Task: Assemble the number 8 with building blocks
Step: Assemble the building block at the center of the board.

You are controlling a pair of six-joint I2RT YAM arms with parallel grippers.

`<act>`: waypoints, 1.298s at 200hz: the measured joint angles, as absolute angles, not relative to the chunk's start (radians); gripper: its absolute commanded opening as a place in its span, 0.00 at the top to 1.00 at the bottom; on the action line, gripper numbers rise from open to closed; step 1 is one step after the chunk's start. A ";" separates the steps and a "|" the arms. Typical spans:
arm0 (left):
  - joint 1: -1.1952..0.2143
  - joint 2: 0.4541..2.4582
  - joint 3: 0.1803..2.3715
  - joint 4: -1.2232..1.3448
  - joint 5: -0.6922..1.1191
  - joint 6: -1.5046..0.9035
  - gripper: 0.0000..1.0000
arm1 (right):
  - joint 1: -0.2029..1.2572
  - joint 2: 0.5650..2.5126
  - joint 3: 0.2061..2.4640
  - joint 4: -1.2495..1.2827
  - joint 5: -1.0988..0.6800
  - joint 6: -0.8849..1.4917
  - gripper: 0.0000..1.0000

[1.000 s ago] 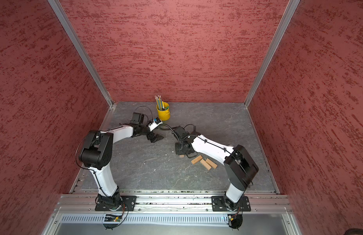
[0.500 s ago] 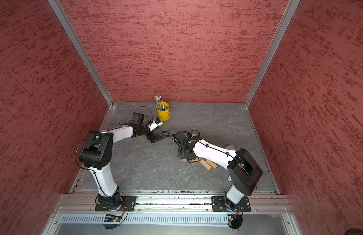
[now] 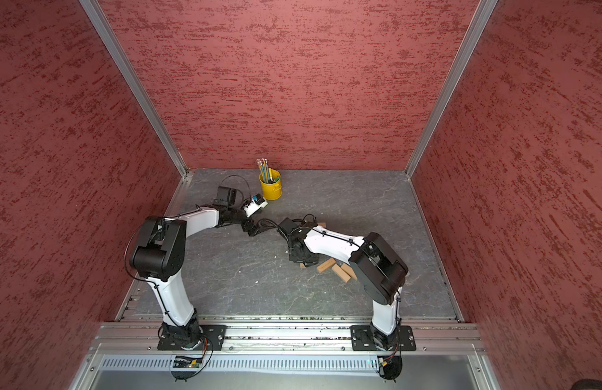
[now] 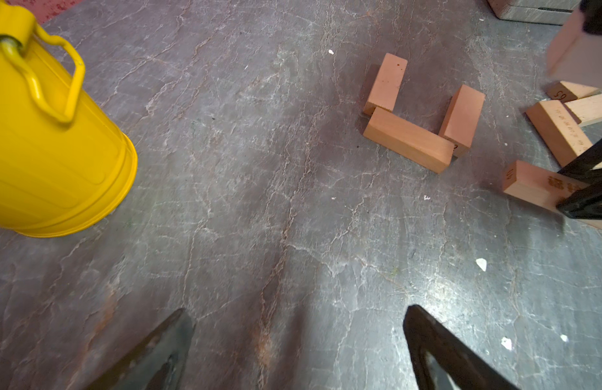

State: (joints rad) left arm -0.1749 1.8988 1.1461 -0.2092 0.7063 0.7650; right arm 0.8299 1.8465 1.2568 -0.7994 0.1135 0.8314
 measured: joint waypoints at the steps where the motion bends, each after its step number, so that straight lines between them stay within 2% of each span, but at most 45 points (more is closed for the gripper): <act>1: -0.175 1.899 1.147 -0.209 0.706 0.765 0.01 | 0.830 1.847 1.259 -0.801 0.114 0.831 1.00; 69: -0.175 1.899 1.147 -0.209 0.714 0.764 0.01 | 0.831 1.972 1.376 -0.869 0.140 0.807 1.00; 259: -0.173 1.899 1.147 -0.210 0.732 0.765 0.01 | 0.815 1.981 1.371 -0.864 0.144 0.823 1.00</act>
State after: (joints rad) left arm -0.1734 1.8988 1.1465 -0.2096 0.7319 0.7647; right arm 0.8154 1.9808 1.3712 -0.8639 0.1444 0.8234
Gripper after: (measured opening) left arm 0.995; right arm 0.268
